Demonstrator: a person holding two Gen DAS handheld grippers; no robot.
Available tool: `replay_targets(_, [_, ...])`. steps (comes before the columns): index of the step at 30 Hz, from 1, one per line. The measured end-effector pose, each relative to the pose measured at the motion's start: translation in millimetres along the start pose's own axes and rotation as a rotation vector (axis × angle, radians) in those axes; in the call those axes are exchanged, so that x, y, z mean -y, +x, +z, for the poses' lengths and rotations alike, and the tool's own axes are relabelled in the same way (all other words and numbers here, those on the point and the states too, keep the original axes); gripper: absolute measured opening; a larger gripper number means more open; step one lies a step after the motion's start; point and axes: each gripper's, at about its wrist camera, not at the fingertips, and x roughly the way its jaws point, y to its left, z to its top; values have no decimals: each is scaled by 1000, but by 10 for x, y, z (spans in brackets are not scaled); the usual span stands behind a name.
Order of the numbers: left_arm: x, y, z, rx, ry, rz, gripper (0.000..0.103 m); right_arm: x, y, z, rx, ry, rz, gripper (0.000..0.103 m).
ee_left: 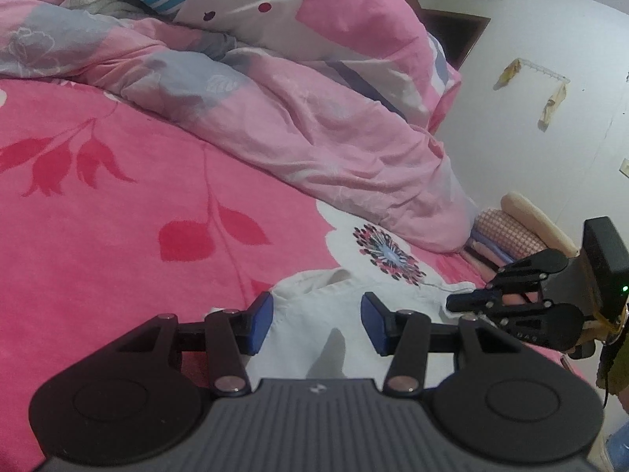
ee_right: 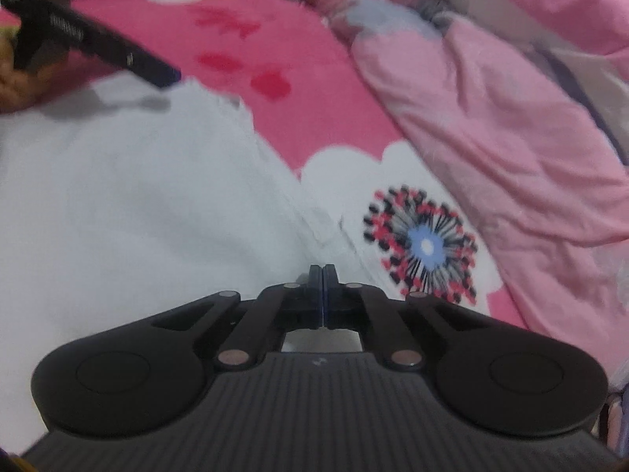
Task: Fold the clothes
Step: 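Lower the right gripper onto the shirt edge and pinch it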
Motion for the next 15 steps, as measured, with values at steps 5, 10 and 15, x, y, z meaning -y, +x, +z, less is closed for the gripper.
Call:
replay_targets(5, [11,-11,2,7,6,4,50,37,-54,70,45,7,-43,0])
replay_targets(10, [-4,-14,4,7,-5,7,50,57,1,94,31,23,-17,2])
replay_targets(15, [-3,9,-7,-10,0,10,50,-6,64,101,-2,-13,18,25])
